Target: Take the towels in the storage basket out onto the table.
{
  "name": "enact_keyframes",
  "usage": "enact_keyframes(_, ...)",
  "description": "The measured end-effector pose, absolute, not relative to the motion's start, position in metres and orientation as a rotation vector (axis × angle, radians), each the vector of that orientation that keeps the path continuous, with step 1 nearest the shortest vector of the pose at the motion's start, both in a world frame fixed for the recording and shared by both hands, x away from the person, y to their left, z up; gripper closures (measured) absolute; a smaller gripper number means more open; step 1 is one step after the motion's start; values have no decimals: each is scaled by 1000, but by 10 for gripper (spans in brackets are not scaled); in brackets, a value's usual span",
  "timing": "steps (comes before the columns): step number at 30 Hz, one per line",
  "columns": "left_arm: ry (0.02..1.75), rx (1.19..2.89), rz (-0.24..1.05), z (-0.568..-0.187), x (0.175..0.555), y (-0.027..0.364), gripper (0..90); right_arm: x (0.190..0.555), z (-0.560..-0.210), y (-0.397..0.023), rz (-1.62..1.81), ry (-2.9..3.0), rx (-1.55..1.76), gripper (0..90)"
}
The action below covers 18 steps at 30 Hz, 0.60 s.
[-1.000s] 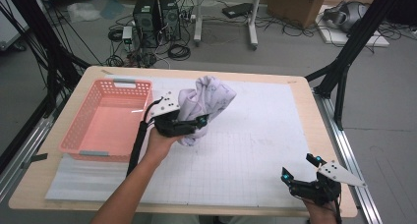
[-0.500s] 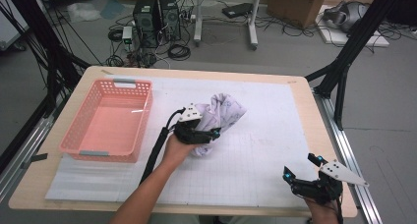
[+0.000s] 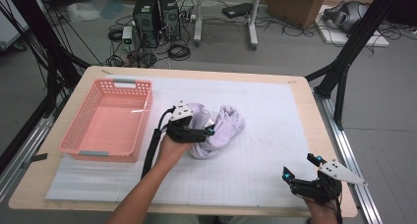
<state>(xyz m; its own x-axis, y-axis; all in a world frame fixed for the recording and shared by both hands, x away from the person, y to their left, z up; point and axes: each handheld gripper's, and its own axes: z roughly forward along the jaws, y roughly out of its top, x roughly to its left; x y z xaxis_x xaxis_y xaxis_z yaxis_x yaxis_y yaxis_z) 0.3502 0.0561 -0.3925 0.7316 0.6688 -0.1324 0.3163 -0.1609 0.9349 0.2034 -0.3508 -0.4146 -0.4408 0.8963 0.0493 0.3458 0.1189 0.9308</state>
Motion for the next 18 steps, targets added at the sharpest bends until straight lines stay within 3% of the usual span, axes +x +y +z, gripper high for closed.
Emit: enact_keyframes(18,740,1675,411,-384,323,98,199,206,-415,-344,1306,1844,1220,2)
